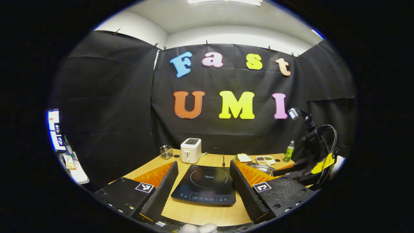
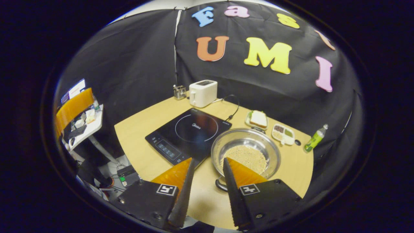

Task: First push the handle of the pot to place it horizontally, then grasp the pot with both hands and set it on the induction cooktop.

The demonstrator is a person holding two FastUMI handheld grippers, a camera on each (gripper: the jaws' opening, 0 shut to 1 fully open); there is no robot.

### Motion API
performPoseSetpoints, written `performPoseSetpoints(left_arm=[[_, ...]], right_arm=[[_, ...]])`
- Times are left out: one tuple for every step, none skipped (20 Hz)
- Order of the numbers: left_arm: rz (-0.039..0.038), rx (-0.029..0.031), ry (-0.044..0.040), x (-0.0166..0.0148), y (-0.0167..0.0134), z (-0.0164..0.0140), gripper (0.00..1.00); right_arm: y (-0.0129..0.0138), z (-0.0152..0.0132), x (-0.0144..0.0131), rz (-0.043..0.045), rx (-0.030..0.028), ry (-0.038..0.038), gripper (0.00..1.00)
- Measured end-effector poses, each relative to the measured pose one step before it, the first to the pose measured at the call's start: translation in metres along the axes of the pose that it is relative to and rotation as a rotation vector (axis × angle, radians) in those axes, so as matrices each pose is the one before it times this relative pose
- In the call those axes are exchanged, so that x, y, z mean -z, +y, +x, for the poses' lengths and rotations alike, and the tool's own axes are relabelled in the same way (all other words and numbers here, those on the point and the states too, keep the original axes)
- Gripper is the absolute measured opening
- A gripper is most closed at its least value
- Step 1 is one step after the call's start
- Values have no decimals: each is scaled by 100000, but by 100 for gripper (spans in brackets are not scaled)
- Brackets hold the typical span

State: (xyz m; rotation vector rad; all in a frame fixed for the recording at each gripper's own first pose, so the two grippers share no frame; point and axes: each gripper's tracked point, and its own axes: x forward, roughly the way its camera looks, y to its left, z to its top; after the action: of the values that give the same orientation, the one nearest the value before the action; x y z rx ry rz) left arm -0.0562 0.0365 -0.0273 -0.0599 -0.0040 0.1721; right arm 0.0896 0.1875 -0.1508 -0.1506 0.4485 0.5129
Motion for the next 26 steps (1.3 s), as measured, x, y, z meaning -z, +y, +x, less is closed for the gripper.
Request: performPoseSetpoints(left_arm=[[131, -1335, -17, 105, 297, -233, 95], [383, -1953, -56, 114, 453, -154, 95], [253, -1733, -187, -33, 486, -59, 95], [131, -1111, 305, 159, 124, -30, 95], [-39, -1025, 177, 130, 154, -33, 95], [-180, -895, 414, 121, 212, -134, 95], [-256, -911, 119, 39, 173, 77, 95], [-222, -660, 273, -3, 217, -52, 95], [-193, -547, 292, 47, 71, 12, 95], [-152, -237, 209, 83, -80, 49, 95], [74, -265, 152, 47, -59, 71, 95], [166, 57, 159, 32, -70, -95, 95], [142, 156, 398, 11, -93, 83, 95], [-136, 383, 261, 101, -99, 105, 95], [-116, 511, 366, 18, -244, 137, 95], [34, 310, 180, 29, -90, 209, 95], [-61, 427, 103, -40, -22, 118, 95], [-44, 532, 227, 18, -65, 311, 95], [-23, 565, 107, 11, -111, 142, 95], [61, 513, 324, 99, -111, 217, 95], [208, 507, 409, 139, -41, 180, 95], [259, 318, 141, -53, 24, -1, 95], [87, 303, -88, -40, -36, 53, 95], [-93, 325, 65, 74, 8, 2, 95], [-7, 445, 310, 89, -29, 27, 95], [57, 354, 135, 96, -29, 3, 95]], right_arm=[[131, 1201, 1239, 1114, -824, 4509, 48], [372, 1146, 915, 1149, -2417, 3741, 41], [396, 1119, 998, 1396, -2294, 3458, 33], [-156, 1267, 968, 1260, -238, 3791, 22], [-275, 792, 763, 2181, -298, 3266, 17], [-182, 1190, 610, 2609, -776, 2730, 9], [-186, 914, 536, 3014, -826, 2939, 5], [-55, 746, 346, 2970, -1436, 1857, 4], [-155, 694, 139, 1221, -410, 760, 4], [-630, 459, 78, -327, 1299, 1002, 4], [-434, 465, 60, -334, 1077, 352, 4], [-366, 322, 67, 80, 765, 805, 4], [-268, 327, 102, 417, 549, 579, 4], [-451, 309, 87, 836, 1004, 640, 4], [-322, 204, 191, 984, 652, 367, 4], [-396, 95, 89, 799, 757, 323, 4], [37, 147, 118, 1160, -827, 50, 4], [-43, 83, 120, 1836, -936, 161, 1], [-33, -72, 163, 1810, -376, 190, 0], [-36, 67, 187, 1424, -189, 102, 1], [-48, 146, 340, 399, 109, 133, 4], [-144, 68, 385, -346, 413, 465, 4], [-318, 61, 341, -239, 856, 357, 4], [-289, -17, 269, 430, 901, 284, 4], [-191, 26, 172, 882, 583, 140, 1], [-249, 33, -8, 1234, 247, 144, 3]])
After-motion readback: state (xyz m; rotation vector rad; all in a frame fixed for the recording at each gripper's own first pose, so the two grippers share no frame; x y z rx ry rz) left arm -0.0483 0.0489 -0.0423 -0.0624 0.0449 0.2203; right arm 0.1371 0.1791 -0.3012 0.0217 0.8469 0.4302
